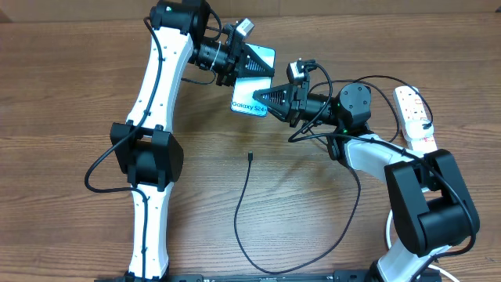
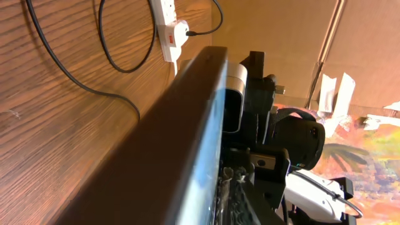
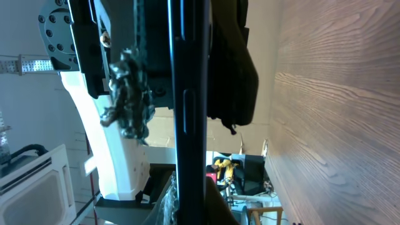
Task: Plug charger to phone and switch on socket
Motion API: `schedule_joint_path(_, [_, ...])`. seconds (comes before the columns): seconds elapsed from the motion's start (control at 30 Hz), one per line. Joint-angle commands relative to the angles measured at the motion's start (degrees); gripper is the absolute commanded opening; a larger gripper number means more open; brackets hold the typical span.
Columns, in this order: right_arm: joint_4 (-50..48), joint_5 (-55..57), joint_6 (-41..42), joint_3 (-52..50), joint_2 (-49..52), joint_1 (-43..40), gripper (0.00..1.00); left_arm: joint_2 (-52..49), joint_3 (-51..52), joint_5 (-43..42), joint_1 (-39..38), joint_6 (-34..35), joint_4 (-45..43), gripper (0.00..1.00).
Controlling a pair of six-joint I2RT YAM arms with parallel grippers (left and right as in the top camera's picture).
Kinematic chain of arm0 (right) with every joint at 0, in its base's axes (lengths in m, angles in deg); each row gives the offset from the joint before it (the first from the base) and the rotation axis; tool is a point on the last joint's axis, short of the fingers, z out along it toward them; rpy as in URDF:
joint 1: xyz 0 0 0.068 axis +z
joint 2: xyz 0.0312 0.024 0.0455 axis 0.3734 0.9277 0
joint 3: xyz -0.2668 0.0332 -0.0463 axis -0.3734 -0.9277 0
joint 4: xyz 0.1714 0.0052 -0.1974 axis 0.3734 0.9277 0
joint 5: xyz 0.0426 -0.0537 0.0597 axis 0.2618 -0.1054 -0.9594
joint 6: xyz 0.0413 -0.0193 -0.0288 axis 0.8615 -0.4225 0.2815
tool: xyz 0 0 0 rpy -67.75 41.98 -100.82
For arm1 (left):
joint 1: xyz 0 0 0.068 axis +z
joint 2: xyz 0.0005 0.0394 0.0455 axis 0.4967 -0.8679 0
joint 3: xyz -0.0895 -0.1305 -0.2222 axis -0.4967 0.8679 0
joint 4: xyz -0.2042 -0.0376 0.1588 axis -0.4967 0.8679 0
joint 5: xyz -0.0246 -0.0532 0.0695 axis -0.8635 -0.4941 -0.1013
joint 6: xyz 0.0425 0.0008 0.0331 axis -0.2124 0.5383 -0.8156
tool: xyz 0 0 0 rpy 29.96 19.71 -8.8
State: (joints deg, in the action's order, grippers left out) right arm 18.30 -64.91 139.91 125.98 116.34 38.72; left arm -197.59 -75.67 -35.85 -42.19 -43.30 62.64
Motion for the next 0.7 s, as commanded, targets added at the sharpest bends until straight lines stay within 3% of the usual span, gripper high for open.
schedule_joint_path(0.0, [1.75, -2.21, 0.07, 0.48, -0.46, 0.44, 0.04, 1.25, -0.72, -3.61, -1.09, -0.76, 0.02, 0.20])
schedule_joint_path(0.1, [2.27, -2.21, 0.07, 0.46, -0.46, 0.44, 0.04, 1.25, -0.72, -3.61, -0.98, -0.74, 0.04, 0.04])
schedule_joint_path(0.23, [2.27, -2.16, 0.07, 0.48, -0.46, 0.44, 0.05, 1.25, -0.72, -3.61, -1.01, -0.74, 0.15, 0.04])
schedule_joint_path(0.27, [2.27, -2.19, 0.07, 0.48, -0.46, 0.37, 0.11, 1.25, -0.72, -3.61, -1.01, -0.74, 0.20, 0.04])
schedule_joint_path(0.3, [2.29, -2.21, -0.24, 0.46, -0.46, 0.22, 0.34, 1.25, -0.72, -3.58, -0.96, -0.74, 0.20, 0.04])
schedule_joint_path(0.33, [2.38, -2.36, -1.88, 0.46, -0.46, -0.04, 0.75, 1.25, -0.72, -3.58, -0.74, -0.74, 0.20, 0.04])
schedule_joint_path(0.37, [2.43, -2.69, -2.80, 0.48, -0.46, -0.22, 0.84, 1.25, -0.72, -3.54, -0.57, -0.74, 0.20, 0.04])
schedule_joint_path(0.5, [4.55, -4.39, -6.60, 0.46, -0.46, -1.22, 0.96, 1.25, -0.72, 1.88, 0.33, -0.72, 0.13, 0.04])
schedule_joint_path(0.67, [13.62, -6.45, -15.32, 0.46, -0.46, -3.65, 1.00, 1.25, -0.72, 22.86, 0.81, 1.73, 1.07, 0.04])
